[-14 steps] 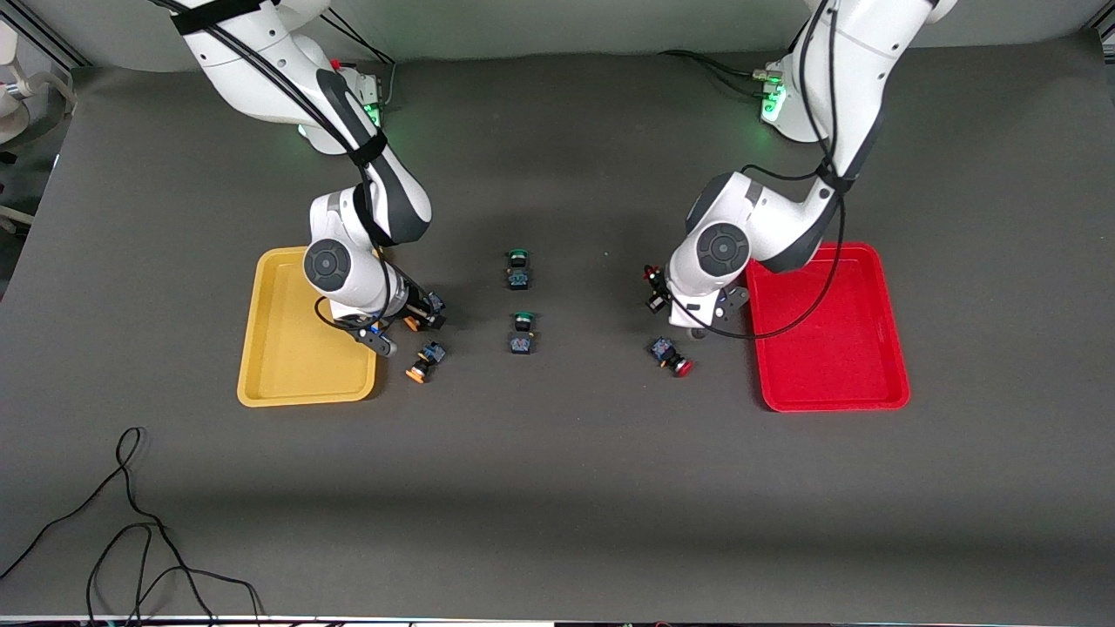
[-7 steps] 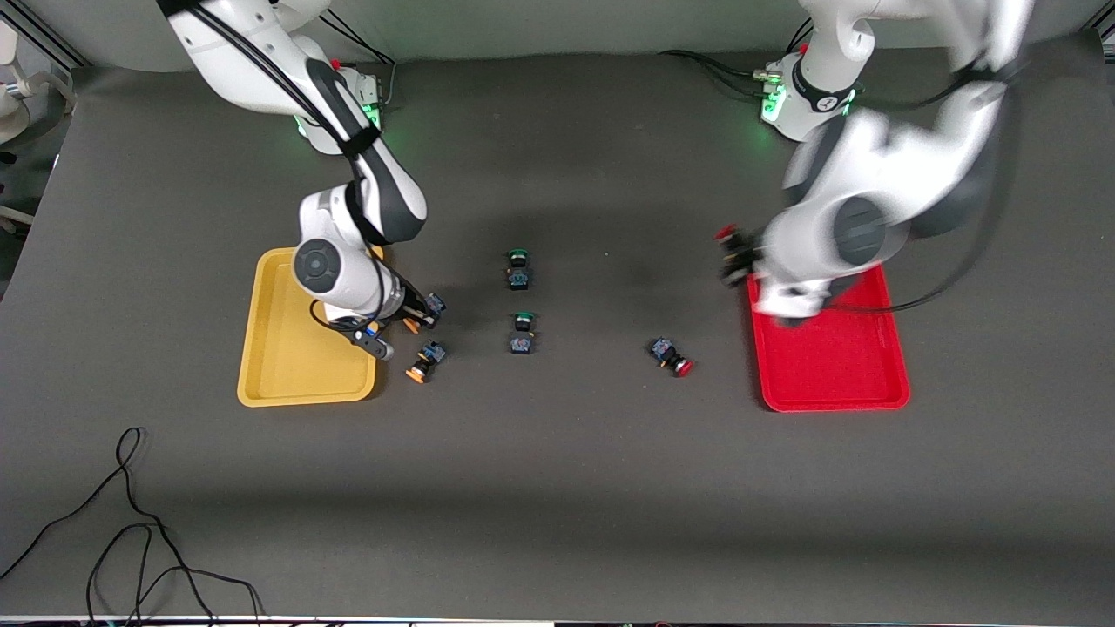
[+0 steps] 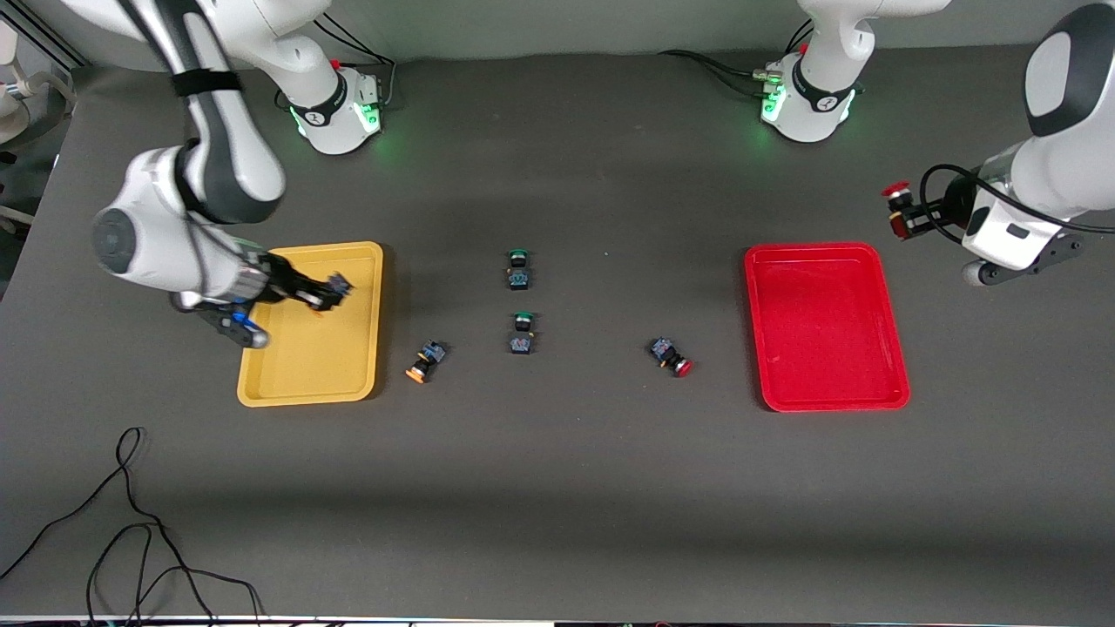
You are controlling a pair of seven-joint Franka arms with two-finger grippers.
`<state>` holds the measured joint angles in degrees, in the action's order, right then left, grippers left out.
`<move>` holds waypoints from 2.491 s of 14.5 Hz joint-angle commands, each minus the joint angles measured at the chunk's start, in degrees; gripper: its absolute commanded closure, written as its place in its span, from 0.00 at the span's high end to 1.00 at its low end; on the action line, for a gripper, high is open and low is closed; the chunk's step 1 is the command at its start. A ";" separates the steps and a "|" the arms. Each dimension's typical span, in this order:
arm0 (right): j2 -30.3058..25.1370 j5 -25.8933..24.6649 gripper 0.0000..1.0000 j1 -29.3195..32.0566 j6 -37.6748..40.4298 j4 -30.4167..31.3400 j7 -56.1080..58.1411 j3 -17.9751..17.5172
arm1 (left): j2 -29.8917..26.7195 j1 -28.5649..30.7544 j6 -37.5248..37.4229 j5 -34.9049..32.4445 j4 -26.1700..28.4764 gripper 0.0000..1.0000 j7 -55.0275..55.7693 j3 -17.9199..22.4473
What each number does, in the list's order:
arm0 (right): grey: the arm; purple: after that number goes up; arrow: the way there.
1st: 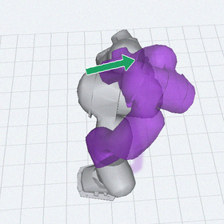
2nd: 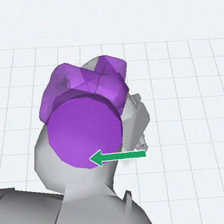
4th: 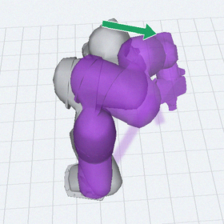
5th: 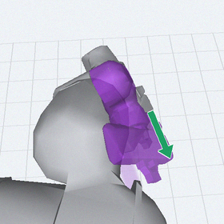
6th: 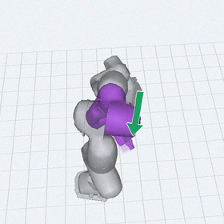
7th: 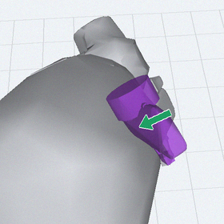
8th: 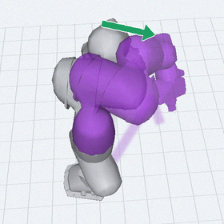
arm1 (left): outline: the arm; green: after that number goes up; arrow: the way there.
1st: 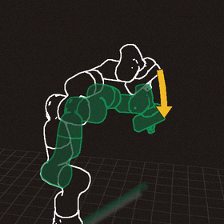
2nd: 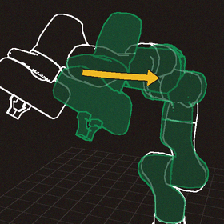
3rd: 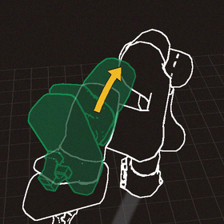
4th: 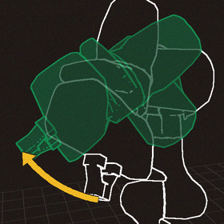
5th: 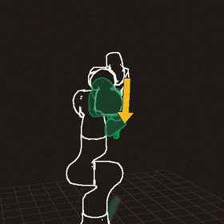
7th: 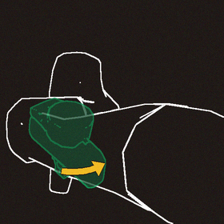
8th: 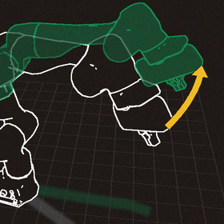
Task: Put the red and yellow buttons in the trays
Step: 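Lift the orange button with the right gripper while the left gripper lifts the red button, then lower the buttons into the trays and open both grippers, then grasp the second orange button with the right gripper while the left gripper grasps red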
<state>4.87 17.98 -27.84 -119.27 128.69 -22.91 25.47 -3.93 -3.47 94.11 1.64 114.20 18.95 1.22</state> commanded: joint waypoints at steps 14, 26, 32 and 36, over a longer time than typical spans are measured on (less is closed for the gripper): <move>8.58 4.78 0.99 1.91 -20.30 12.73 17.46 3.01 | 22.40 -1.28 27.90 2.23 11.58 0.99 -0.06 -0.78; 14.45 4.61 1.00 -0.55 -9.22 -13.97 -11.34 -9.63 | 25.36 -5.31 -12.84 5.55 -32.19 1.00 22.31 -13.60; 23.60 3.64 1.00 -2.12 -15.27 -19.44 -21.74 -15.36 | 38.63 -13.31 12.83 3.38 -31.23 1.00 40.71 -14.32; 26.68 3.64 1.00 -2.92 -18.62 -19.09 -21.83 -15.45 | 42.25 -14.11 28.03 3.11 -22.82 0.99 47.31 -14.32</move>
<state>29.90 21.41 -30.16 -136.53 110.84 -43.27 9.87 38.49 -17.34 116.62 5.44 86.96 62.62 -13.38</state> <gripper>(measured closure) 0.000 0.009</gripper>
